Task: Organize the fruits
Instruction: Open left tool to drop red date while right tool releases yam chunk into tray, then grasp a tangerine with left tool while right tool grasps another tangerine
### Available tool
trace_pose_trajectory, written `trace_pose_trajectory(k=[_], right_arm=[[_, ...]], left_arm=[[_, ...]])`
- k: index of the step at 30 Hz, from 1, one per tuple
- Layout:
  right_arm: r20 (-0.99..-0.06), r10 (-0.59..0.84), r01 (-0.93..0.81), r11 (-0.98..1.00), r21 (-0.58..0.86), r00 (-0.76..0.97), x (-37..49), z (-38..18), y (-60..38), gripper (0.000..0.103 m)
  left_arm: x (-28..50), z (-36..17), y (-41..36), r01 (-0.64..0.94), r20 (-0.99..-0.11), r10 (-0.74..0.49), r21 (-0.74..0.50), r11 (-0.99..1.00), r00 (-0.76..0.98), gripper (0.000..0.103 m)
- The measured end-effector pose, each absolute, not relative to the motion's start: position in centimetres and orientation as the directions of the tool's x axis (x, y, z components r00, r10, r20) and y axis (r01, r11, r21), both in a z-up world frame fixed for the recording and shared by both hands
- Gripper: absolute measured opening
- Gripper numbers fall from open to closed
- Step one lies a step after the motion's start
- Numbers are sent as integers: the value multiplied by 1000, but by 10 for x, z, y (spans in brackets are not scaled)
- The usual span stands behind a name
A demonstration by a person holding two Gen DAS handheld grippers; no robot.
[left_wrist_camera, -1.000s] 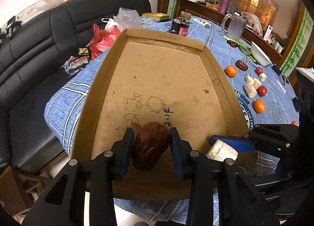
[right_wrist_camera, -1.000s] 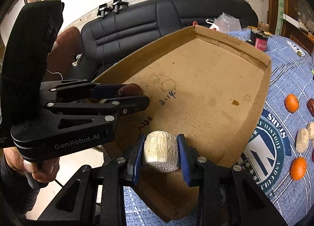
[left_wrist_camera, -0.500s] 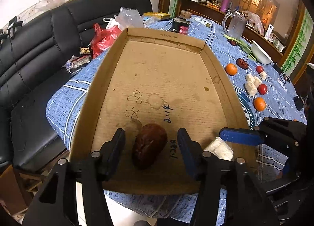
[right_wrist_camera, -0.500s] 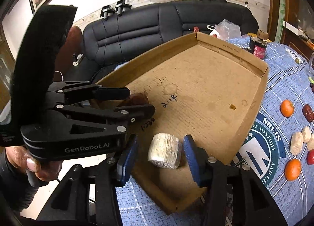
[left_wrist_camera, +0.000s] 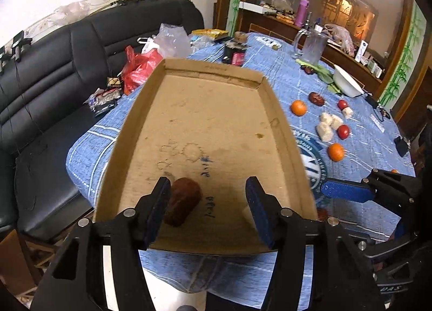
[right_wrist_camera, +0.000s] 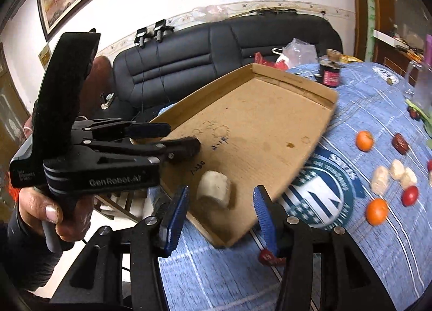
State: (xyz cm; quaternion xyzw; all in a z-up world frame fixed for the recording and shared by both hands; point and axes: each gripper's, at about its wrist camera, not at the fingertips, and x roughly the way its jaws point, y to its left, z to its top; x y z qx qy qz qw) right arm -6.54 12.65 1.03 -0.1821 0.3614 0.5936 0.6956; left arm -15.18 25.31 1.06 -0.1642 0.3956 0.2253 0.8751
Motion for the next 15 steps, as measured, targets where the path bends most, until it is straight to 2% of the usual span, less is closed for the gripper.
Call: trace_pose_trajectory(k=[15], right_arm=[[-716,666,-862,471,188,208,-3,14,17,51]], left_arm=[[-106,19,183,-357,-767,138,-125,926,626,56]])
